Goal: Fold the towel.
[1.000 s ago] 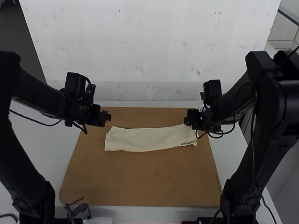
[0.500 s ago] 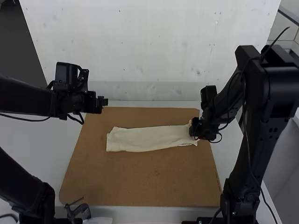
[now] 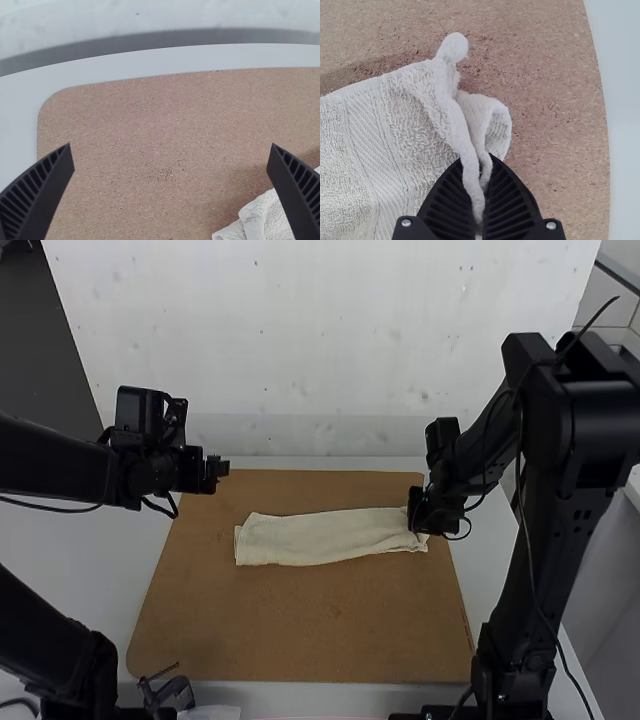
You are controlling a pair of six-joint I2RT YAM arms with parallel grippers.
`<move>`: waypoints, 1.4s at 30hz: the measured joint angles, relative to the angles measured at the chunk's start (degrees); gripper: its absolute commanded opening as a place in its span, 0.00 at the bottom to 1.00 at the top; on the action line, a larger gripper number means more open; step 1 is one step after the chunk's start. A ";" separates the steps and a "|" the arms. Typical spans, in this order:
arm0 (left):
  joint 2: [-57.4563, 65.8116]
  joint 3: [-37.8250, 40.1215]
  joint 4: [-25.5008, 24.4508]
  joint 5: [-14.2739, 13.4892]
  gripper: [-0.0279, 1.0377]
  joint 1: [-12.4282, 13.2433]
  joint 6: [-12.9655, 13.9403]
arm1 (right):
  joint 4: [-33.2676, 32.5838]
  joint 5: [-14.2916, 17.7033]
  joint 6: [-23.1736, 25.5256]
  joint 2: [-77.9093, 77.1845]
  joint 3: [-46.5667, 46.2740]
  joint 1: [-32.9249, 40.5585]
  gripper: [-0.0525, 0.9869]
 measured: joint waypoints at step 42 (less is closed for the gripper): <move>-3.06 -1.81 2.47 0.13 0.96 -0.09 0.00 | -8.59 -6.51 -14.88 -6.69 8.83 -29.55 0.07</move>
